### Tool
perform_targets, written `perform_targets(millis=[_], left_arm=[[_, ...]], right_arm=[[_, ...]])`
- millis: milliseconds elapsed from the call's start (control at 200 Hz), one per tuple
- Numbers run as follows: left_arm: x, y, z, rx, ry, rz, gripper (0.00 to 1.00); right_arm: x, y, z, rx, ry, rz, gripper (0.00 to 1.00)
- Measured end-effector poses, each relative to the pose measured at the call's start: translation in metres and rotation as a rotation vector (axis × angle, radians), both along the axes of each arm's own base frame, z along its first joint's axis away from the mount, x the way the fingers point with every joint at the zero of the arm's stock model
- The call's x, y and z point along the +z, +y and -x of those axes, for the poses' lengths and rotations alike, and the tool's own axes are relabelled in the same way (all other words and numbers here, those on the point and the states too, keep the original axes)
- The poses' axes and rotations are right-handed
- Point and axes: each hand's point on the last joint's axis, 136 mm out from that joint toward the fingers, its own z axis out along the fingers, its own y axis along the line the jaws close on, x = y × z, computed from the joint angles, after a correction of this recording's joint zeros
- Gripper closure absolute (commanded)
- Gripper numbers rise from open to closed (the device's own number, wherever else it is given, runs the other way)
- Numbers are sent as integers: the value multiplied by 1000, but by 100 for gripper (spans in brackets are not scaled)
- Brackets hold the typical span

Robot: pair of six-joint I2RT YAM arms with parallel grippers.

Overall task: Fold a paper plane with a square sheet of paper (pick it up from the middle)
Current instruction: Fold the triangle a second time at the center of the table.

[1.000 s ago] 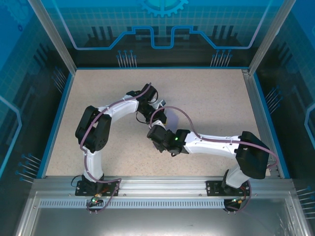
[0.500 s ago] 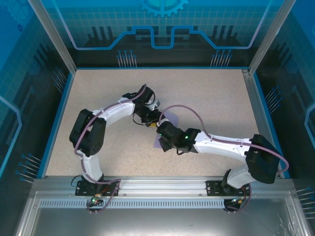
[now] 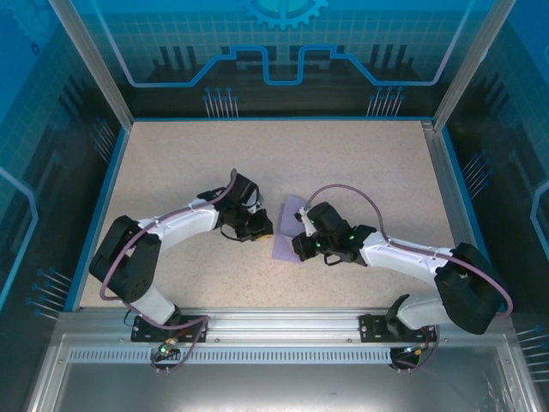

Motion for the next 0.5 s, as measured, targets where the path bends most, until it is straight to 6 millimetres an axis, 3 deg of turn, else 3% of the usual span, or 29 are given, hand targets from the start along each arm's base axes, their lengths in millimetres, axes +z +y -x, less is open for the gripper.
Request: perform_targets(millis=[125, 500], left_arm=[[-7, -10, 11, -15, 17, 19, 90], [-39, -25, 16, -20, 74, 19, 90]], right_arm=[[-1, -1, -1, -6, 13, -28, 95], [0, 3, -1, -11, 18, -65, 94]])
